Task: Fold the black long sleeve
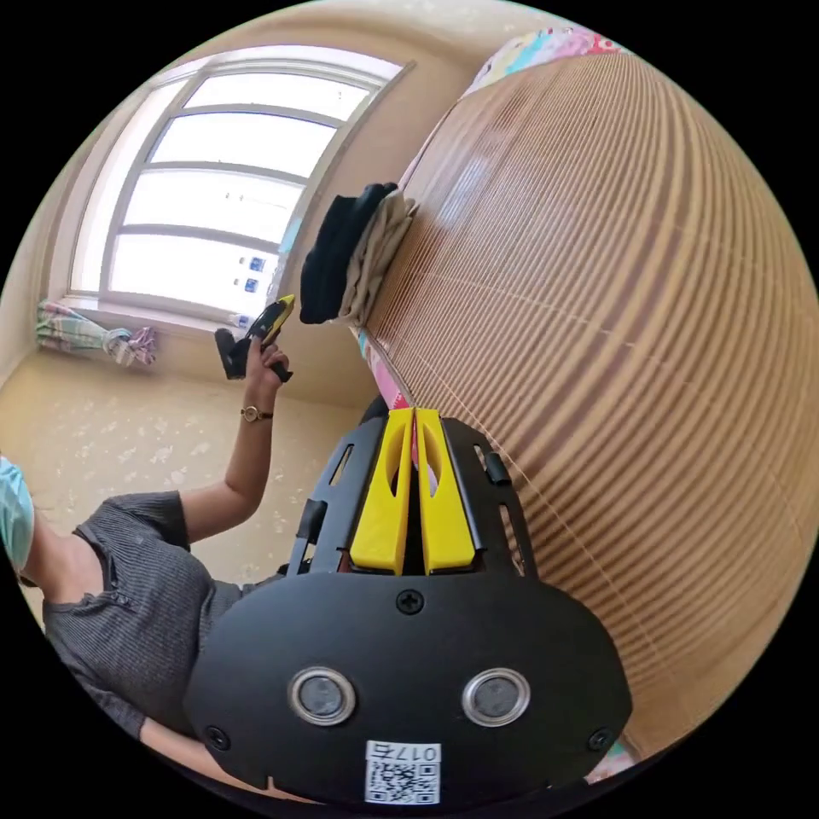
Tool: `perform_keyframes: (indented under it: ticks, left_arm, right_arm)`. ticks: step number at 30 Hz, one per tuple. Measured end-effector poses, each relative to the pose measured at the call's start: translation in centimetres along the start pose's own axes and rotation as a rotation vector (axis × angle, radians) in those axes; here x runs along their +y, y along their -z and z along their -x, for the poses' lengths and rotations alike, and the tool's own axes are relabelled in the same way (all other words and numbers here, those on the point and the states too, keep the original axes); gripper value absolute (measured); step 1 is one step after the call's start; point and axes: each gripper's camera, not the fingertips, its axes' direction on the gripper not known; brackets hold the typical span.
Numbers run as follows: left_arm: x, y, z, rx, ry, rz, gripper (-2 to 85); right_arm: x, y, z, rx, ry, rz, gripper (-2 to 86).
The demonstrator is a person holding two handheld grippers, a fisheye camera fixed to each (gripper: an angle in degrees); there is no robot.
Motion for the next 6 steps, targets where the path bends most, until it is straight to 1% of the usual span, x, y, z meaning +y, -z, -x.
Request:
perform_keyframes:
  ticks: [1, 2, 3, 4, 5, 6]
  left_arm:
    - [0.8, -0.3, -1.4, 0.004, -0.02, 0.02, -0.9]
    - [2.4, -1.3, -4.3, -0.023, -0.067, 0.065, -1.0]
    - [4.0, -2.5, -7.4, -0.059, -0.126, 0.103, -1.0]
    - [4.9, -3.2, -9.0, -0.075, -0.16, 0.118, -1.0]
    - [6.9, -4.6, -12.1, -0.09, -0.215, 0.139, -0.9]
    - [8.8, -6.1, -14.9, -0.064, -0.253, 0.157, -0.9]
  right_arm:
    - [1.0, 1.6, 0.5, 0.065, 0.009, -0.026, 0.5]
    - [3.2, 4.8, 1.6, 0.245, 0.009, -0.076, 0.5]
    - [5.5, 7.7, 2.9, 0.508, -0.013, -0.117, 0.5]
    - [6.6, 8.8, 3.6, 0.656, -0.028, -0.13, 0.6]
    - [8.7, 10.8, 4.8, 0.949, -0.055, -0.15, 0.6]
    - [10.8, 12.6, 5.8, 1.199, -0.086, -0.188, 0.6]
